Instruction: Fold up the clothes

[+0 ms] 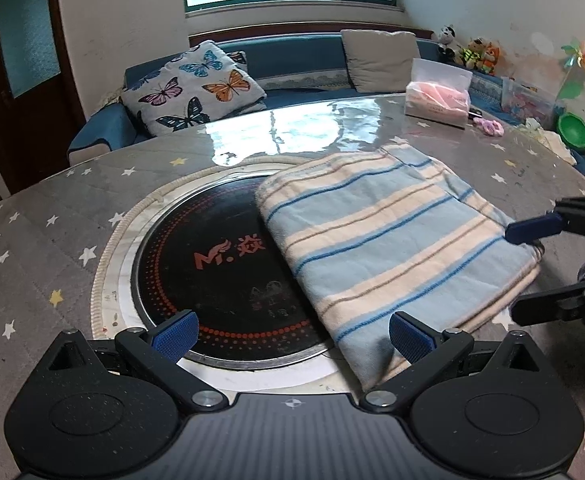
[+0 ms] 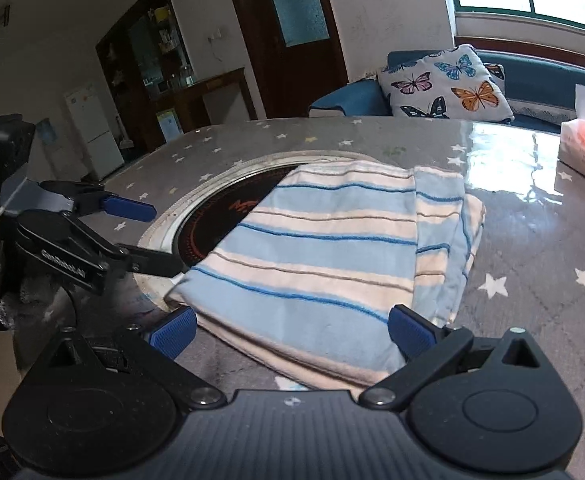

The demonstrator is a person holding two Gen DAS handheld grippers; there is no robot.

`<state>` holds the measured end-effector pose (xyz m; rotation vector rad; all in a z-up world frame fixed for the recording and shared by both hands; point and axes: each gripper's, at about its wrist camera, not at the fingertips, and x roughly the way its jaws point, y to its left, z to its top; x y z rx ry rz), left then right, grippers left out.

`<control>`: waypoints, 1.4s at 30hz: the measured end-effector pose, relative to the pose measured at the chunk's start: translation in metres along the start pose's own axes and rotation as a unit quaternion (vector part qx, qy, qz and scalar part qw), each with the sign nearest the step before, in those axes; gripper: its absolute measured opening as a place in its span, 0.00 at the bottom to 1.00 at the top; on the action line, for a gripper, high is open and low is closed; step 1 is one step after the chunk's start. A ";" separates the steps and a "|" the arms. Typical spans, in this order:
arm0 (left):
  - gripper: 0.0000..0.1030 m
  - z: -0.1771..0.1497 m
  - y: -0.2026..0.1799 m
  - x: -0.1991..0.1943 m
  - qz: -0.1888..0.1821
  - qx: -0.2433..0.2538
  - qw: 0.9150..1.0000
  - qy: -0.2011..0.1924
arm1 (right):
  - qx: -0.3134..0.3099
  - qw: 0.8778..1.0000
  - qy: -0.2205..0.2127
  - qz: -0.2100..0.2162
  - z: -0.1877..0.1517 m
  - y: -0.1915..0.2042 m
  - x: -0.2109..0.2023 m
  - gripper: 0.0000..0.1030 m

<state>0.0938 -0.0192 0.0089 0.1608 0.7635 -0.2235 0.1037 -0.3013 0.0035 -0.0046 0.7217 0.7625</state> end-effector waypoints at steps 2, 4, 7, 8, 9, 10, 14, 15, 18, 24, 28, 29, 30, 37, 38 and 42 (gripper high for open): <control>1.00 -0.002 -0.003 0.003 0.004 0.008 1.000 0.006 | 0.000 1.000 -0.003 0.004 -0.001 0.001 -0.004 1.00; 1.00 -0.005 -0.005 0.007 0.012 0.017 1.000 0.013 | 0.004 1.000 0.005 0.001 -0.005 -0.001 -0.002 1.00; 1.00 -0.010 -0.005 0.012 0.027 0.031 0.999 0.022 | 0.002 1.000 0.006 0.003 -0.010 -0.004 -0.002 1.00; 1.00 -0.012 -0.004 0.013 0.028 0.032 0.999 0.025 | 0.002 1.000 0.007 0.003 -0.009 -0.002 -0.004 1.00; 1.00 -0.013 -0.003 0.013 0.028 0.033 0.999 0.027 | 0.000 1.000 0.007 0.002 -0.008 -0.001 -0.006 1.00; 1.00 -0.014 -0.002 0.012 0.027 0.034 0.999 0.027 | -0.004 1.000 0.005 0.002 -0.006 0.001 -0.008 1.00; 1.00 -0.017 0.001 0.012 0.028 0.033 0.999 0.032 | -0.011 1.000 -0.001 0.013 -0.001 0.005 -0.011 1.00; 1.00 -0.017 0.001 0.011 0.027 0.032 0.999 0.032 | -0.012 1.000 0.002 0.013 -0.002 0.005 -0.009 1.00; 1.00 -0.013 0.002 0.009 0.025 0.030 0.999 0.030 | -0.010 1.000 0.020 0.007 -0.008 0.001 0.000 1.00; 1.00 0.003 0.002 0.010 0.012 0.011 1.000 0.015 | -0.024 1.000 -0.001 0.017 0.005 0.007 -0.007 1.00; 1.00 0.004 -0.005 0.023 0.021 0.024 0.999 0.027 | -0.018 1.000 0.000 0.021 0.010 0.005 0.004 1.00; 1.00 0.003 -0.005 0.025 0.024 0.028 0.999 0.030 | -0.014 1.000 0.005 0.022 0.010 0.003 0.008 1.00; 1.00 0.003 -0.004 0.027 0.026 0.029 0.999 0.032 | -0.009 1.000 0.012 0.018 0.008 -0.001 0.013 1.00; 1.00 0.029 0.009 0.034 0.034 0.001 0.999 0.021 | -0.013 1.000 0.005 0.018 0.010 -0.004 0.005 1.00; 1.00 0.036 0.009 0.038 0.036 -0.001 0.999 0.018 | -0.012 1.000 0.001 0.013 0.013 -0.006 0.005 1.00; 1.00 0.060 0.016 0.066 0.047 -0.019 0.998 0.023 | 0.000 1.000 0.001 0.013 0.017 -0.012 0.011 1.00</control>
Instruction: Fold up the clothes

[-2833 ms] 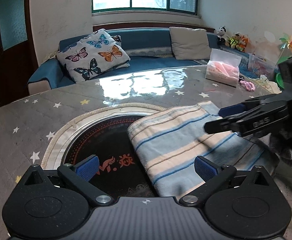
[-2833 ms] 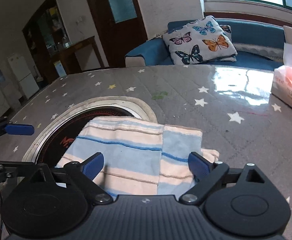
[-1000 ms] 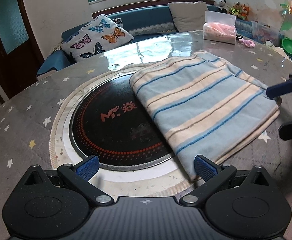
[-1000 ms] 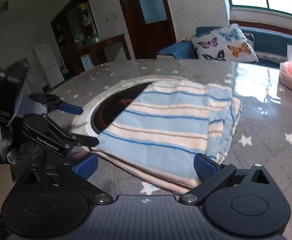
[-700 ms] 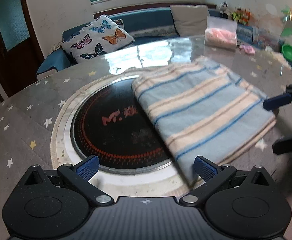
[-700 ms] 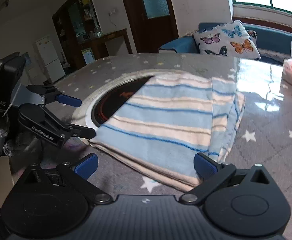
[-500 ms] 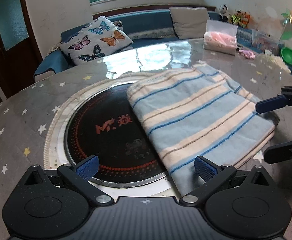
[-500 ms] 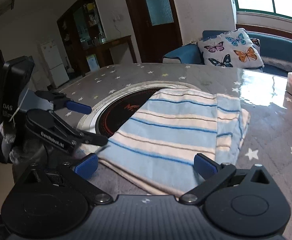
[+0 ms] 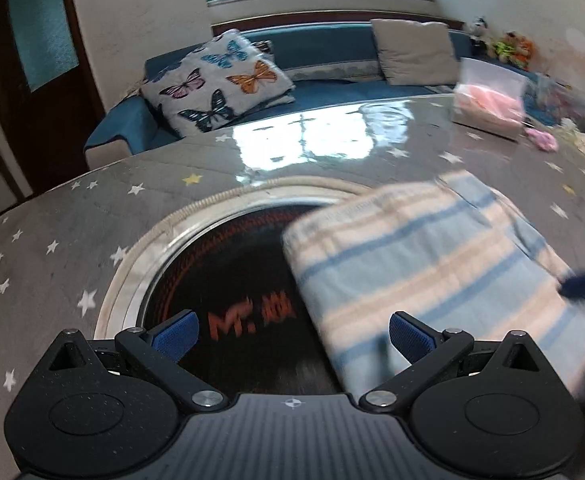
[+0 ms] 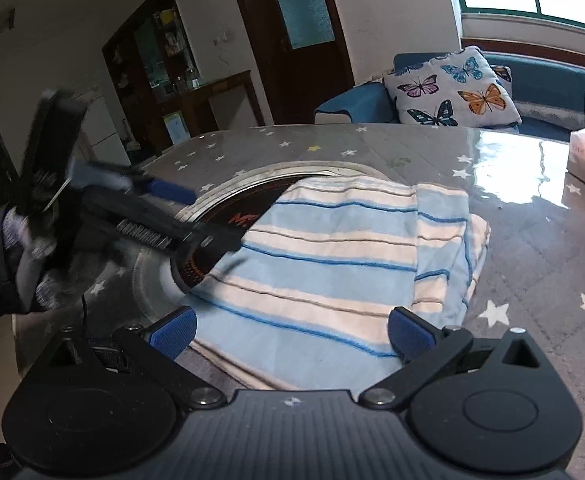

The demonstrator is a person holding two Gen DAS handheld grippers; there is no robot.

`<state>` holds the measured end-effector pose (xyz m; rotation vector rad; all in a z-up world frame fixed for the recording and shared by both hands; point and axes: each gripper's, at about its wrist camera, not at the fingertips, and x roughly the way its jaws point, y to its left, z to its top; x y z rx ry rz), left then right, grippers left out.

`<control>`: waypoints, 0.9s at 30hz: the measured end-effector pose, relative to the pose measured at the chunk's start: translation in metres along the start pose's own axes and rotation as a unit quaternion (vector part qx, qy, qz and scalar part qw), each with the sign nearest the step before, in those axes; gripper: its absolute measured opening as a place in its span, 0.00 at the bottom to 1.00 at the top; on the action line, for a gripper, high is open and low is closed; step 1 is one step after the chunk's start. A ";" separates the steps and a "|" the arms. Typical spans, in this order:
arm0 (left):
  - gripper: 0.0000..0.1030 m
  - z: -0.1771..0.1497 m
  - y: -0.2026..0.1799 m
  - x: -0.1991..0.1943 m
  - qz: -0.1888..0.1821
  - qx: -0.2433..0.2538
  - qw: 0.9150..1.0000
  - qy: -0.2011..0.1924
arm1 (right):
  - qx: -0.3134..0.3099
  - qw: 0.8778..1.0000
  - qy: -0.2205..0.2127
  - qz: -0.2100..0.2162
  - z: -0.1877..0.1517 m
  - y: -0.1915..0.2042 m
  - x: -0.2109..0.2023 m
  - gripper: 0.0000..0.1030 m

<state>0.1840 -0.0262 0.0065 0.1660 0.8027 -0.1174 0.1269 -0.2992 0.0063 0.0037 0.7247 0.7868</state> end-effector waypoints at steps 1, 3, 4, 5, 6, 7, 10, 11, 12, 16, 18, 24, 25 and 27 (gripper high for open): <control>1.00 0.005 0.002 0.008 0.003 -0.004 1.000 0.003 | 0.002 1.000 0.003 -0.001 -0.001 -0.001 0.003 1.00; 1.00 0.014 0.007 0.022 0.012 -0.015 1.000 0.011 | 0.005 1.000 0.005 0.001 -0.002 -0.003 0.005 1.00; 1.00 0.017 0.009 0.029 0.014 -0.020 1.000 0.013 | 0.005 1.000 0.005 0.002 -0.003 -0.003 0.006 1.00; 1.00 0.020 0.012 0.036 0.018 -0.022 0.999 0.016 | 0.005 1.000 0.006 0.003 -0.003 -0.004 0.006 1.00; 1.00 0.021 0.015 0.043 0.028 -0.025 0.999 0.021 | 0.005 1.000 0.006 0.004 -0.003 -0.004 0.006 1.00; 1.00 0.021 0.018 0.050 0.037 -0.031 0.998 0.029 | 0.005 1.000 0.006 0.006 -0.002 -0.005 0.006 1.00; 1.00 0.020 0.029 0.062 0.032 -0.052 0.997 0.038 | 0.007 1.000 0.008 0.010 -0.002 -0.007 0.006 1.00; 1.00 0.020 0.032 0.063 0.030 -0.059 0.997 0.041 | 0.008 1.000 0.009 0.011 -0.003 -0.008 0.007 1.00; 1.00 0.021 0.033 0.062 0.030 -0.063 0.997 0.043 | 0.007 1.000 0.009 0.011 -0.003 -0.008 0.007 1.00; 1.00 0.027 0.030 0.051 0.037 -0.052 0.997 0.033 | 0.004 1.000 0.010 0.011 -0.004 -0.006 0.006 1.00; 1.00 0.033 0.027 0.046 0.030 -0.052 0.998 0.025 | 0.005 1.000 0.010 0.012 -0.004 -0.006 0.006 1.00; 1.00 0.040 0.015 0.063 0.033 -0.029 0.998 0.035 | 0.007 1.000 0.008 0.013 -0.004 -0.007 0.007 1.00; 1.00 0.039 0.015 0.068 0.034 -0.029 0.998 0.041 | 0.008 1.000 0.008 0.014 -0.004 -0.007 0.007 1.00; 1.00 0.037 0.013 0.071 0.034 -0.029 0.998 0.046 | 0.009 1.000 0.008 0.015 -0.004 -0.007 0.007 1.00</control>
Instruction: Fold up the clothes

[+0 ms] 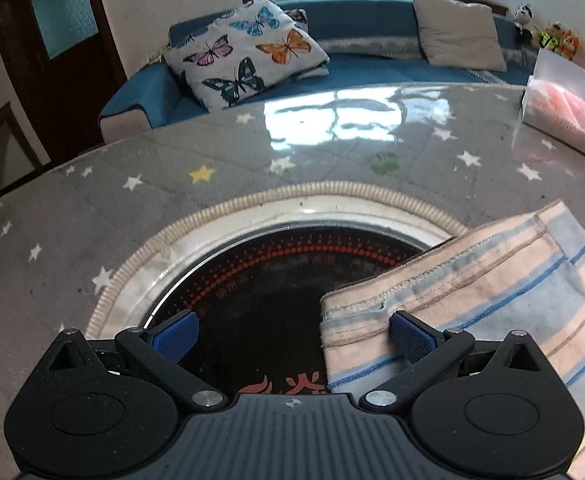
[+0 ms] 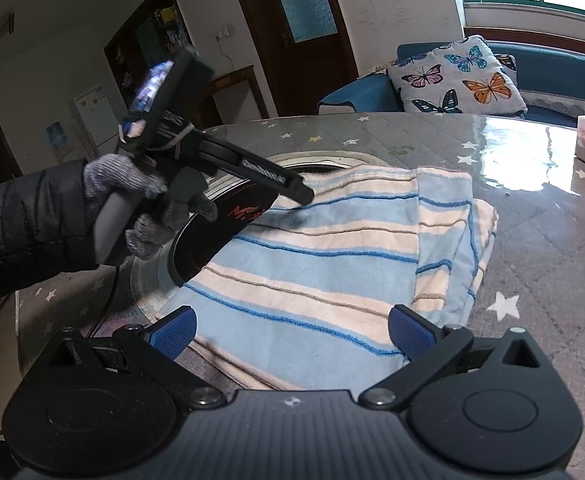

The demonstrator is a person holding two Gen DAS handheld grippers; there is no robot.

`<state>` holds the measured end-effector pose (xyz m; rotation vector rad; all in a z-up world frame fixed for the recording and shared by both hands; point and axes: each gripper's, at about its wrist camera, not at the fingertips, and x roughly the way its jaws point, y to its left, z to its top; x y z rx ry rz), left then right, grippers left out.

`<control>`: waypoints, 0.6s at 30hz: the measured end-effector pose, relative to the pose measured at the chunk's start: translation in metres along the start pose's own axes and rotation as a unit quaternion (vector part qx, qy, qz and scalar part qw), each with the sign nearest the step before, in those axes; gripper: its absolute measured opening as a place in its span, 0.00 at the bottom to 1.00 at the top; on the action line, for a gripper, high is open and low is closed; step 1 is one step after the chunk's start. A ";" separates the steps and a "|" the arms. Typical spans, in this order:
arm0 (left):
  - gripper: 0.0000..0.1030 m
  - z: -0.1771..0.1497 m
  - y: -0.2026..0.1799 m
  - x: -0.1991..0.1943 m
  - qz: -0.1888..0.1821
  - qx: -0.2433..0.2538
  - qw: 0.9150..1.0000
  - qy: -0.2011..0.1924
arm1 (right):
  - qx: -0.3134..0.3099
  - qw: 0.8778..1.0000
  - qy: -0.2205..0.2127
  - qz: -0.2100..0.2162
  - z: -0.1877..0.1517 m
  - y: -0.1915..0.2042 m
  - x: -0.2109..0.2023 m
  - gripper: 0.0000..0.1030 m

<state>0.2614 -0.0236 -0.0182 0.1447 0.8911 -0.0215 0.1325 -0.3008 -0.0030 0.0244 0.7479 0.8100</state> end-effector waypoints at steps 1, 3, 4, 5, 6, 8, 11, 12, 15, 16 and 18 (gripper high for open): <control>1.00 0.000 0.000 -0.002 0.002 -0.001 1.000 -0.001 | 0.000 1.000 0.000 0.000 0.000 0.000 0.000 1.00; 1.00 0.002 -0.002 -0.008 0.003 0.001 1.000 -0.008 | -0.002 1.000 0.002 -0.001 0.001 0.001 0.000 1.00; 1.00 0.003 -0.003 -0.012 -0.001 0.002 1.000 -0.014 | -0.003 1.000 0.002 -0.002 0.001 0.002 0.000 1.00; 1.00 0.005 -0.004 -0.017 -0.006 0.002 1.000 -0.020 | -0.004 1.000 0.002 -0.002 0.002 0.003 0.000 1.00; 1.00 0.008 -0.006 -0.021 -0.011 0.004 1.000 -0.025 | -0.003 1.000 0.002 -0.002 0.002 0.003 -0.001 1.00; 1.00 0.013 -0.015 -0.027 -0.026 0.010 0.999 -0.032 | -0.002 1.000 0.001 -0.001 0.003 0.003 -0.001 1.00; 1.00 0.020 -0.030 -0.029 -0.058 0.016 0.998 -0.032 | -0.004 1.000 0.000 -0.002 0.005 0.005 0.001 1.00; 1.00 0.022 -0.036 -0.028 -0.065 0.020 0.997 -0.033 | -0.004 1.000 0.001 -0.001 0.005 0.005 0.001 1.00; 1.00 0.027 -0.056 -0.023 -0.077 0.038 0.996 -0.034 | 0.000 1.000 0.003 -0.001 0.003 0.003 0.004 1.00; 1.00 0.028 -0.061 -0.020 -0.078 0.043 0.996 -0.033 | 0.001 1.000 0.002 -0.001 0.003 0.003 0.004 1.00; 1.00 0.030 -0.070 -0.011 -0.073 0.049 0.996 -0.027 | 0.003 1.000 0.001 0.001 0.003 0.002 0.004 1.00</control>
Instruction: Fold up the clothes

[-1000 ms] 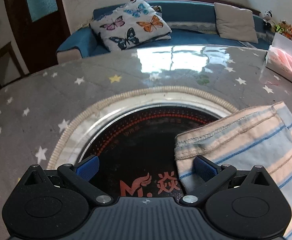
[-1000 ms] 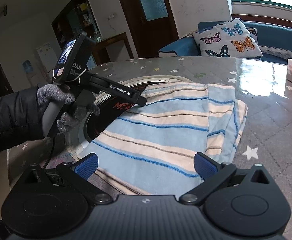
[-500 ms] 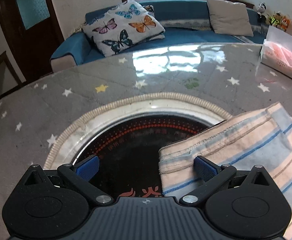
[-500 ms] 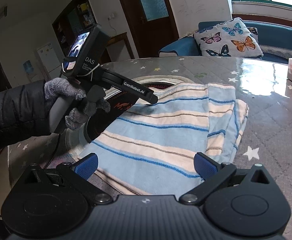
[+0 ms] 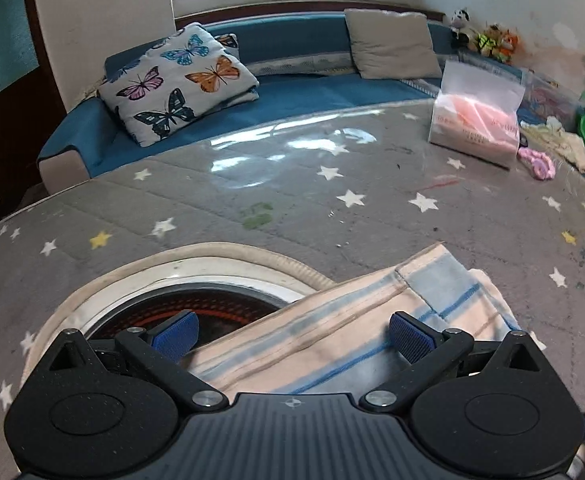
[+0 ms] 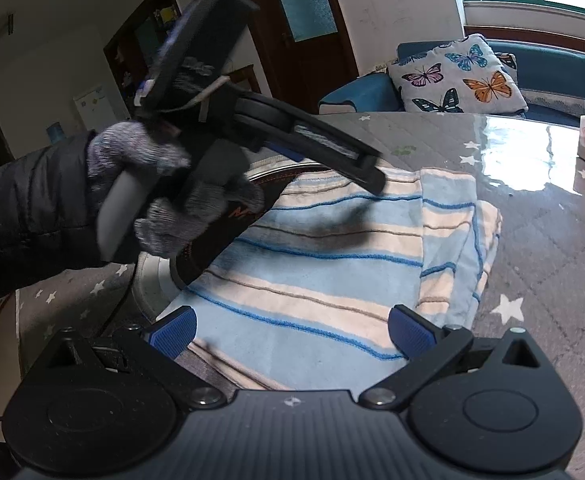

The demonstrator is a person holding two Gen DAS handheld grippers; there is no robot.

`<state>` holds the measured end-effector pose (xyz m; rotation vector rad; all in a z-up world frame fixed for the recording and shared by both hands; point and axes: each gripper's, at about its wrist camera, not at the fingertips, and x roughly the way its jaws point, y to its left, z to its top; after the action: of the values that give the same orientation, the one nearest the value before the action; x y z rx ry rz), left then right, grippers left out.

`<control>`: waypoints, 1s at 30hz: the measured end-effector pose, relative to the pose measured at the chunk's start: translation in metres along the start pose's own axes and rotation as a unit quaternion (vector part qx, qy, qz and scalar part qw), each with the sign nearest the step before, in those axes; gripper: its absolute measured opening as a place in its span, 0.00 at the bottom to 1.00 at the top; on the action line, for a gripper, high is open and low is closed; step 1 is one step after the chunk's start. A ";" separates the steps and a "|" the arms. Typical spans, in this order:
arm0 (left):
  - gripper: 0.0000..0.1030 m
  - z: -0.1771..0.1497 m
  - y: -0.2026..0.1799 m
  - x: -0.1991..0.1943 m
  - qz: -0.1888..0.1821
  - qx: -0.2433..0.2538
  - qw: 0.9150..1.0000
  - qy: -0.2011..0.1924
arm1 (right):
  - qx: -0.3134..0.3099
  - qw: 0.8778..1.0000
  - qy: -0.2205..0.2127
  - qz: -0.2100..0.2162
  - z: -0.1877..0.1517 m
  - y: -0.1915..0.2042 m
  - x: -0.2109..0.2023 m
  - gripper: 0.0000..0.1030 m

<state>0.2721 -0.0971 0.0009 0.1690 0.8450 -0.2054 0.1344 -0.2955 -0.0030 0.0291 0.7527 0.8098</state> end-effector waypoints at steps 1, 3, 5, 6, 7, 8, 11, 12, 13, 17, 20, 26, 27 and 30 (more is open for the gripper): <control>1.00 0.000 -0.002 0.006 0.005 0.003 1.000 0.004 | 0.002 1.000 -0.001 0.001 0.000 -0.001 0.000 1.00; 1.00 -0.002 -0.006 0.017 0.018 0.009 1.000 0.018 | 0.004 1.000 -0.002 0.002 -0.001 -0.001 0.000 1.00; 1.00 -0.003 -0.008 0.020 0.022 0.017 1.000 0.014 | 0.005 1.000 -0.003 0.003 -0.002 -0.001 0.000 1.00; 1.00 -0.004 -0.008 0.019 0.023 0.019 0.999 0.013 | 0.005 1.000 -0.003 0.002 -0.002 -0.001 0.000 1.00; 1.00 -0.003 -0.009 0.016 0.024 0.019 0.999 0.011 | 0.004 1.000 -0.003 0.002 -0.002 -0.001 0.000 1.00; 1.00 -0.003 -0.009 0.012 0.025 0.021 0.999 0.007 | 0.003 1.000 -0.003 0.002 -0.002 -0.001 -0.001 1.00; 1.00 0.004 -0.013 -0.002 0.012 0.020 1.000 -0.014 | -0.002 1.000 -0.005 0.003 -0.002 0.001 -0.003 1.00; 1.00 0.007 -0.016 -0.006 0.006 0.021 1.000 -0.017 | -0.002 1.000 -0.005 0.005 -0.001 0.001 -0.003 1.00; 1.00 0.009 -0.021 -0.008 0.000 0.025 0.999 -0.021 | -0.003 1.000 -0.006 0.006 -0.001 0.003 -0.003 1.00; 1.00 0.010 -0.042 0.001 -0.012 0.059 0.998 -0.013 | -0.005 1.000 -0.006 0.002 -0.002 0.004 -0.002 1.00; 1.00 0.006 -0.052 0.017 -0.008 0.073 0.997 -0.001 | -0.002 1.000 -0.005 0.001 -0.002 0.004 -0.001 1.00; 1.00 0.006 -0.043 0.014 -0.012 0.053 0.999 -0.008 | 0.002 1.000 -0.005 -0.001 -0.001 0.002 0.001 1.00; 1.00 0.006 -0.040 0.009 -0.008 0.050 0.999 -0.012 | 0.003 1.000 -0.006 -0.001 -0.001 0.002 -0.001 1.00; 1.00 0.005 -0.026 -0.008 0.005 0.038 0.999 -0.021 | 0.000 1.000 -0.012 -0.006 0.000 0.003 -0.007 1.00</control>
<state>0.2645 -0.1223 0.0080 0.2388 0.7949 -0.2316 0.1293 -0.2982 0.0024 0.0334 0.7302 0.7966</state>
